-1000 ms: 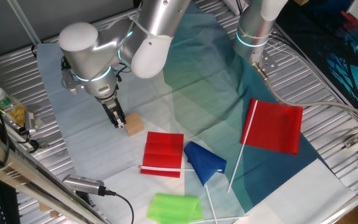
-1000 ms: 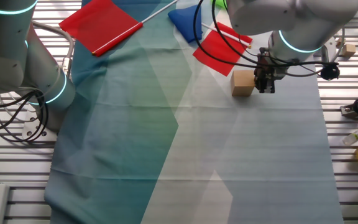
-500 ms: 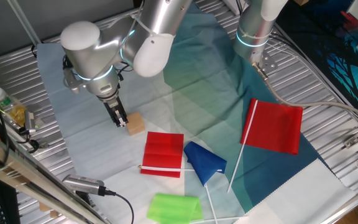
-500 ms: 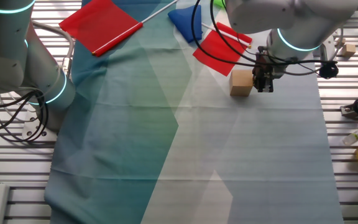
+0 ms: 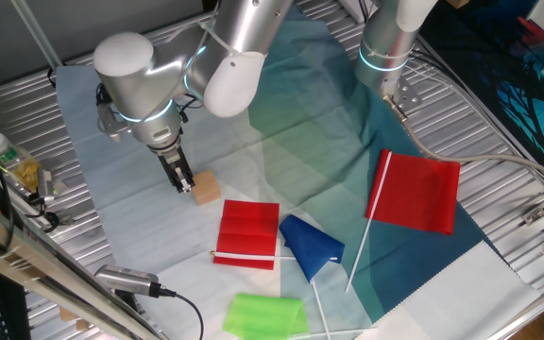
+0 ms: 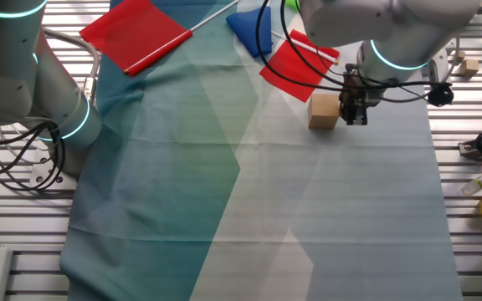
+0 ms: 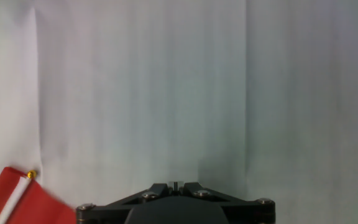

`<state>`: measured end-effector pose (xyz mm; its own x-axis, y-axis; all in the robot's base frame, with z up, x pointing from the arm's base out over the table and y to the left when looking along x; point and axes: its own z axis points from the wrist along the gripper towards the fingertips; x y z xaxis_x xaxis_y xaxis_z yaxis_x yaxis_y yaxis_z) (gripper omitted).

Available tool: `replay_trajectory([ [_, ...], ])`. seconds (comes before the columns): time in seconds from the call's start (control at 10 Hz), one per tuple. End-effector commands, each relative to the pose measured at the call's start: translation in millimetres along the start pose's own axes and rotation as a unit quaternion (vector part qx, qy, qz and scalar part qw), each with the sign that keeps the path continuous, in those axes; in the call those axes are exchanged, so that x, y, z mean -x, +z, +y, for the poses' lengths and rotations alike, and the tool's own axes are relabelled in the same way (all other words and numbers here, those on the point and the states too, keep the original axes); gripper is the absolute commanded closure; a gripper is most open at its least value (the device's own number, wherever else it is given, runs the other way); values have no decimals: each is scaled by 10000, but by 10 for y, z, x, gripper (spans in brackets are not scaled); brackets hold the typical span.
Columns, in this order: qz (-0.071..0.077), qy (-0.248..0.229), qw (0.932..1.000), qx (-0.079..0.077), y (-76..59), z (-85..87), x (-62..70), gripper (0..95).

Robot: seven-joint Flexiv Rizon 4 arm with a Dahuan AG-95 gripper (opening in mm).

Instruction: Approach and touch the side of the small block

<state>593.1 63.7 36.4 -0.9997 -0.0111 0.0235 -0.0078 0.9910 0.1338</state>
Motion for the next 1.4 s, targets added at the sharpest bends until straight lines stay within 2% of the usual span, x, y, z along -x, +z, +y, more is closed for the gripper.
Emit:
replay_trajectory([
  [0.1,10,-24,10000,-21,-6,-5,54,950],
  [0.7,91,-33,9999,-58,-113,13,247,950],
  [1.0,104,-130,9998,-64,-135,-95,270,950],
  [1.4,132,-9,9999,-58,-166,23,318,950],
])
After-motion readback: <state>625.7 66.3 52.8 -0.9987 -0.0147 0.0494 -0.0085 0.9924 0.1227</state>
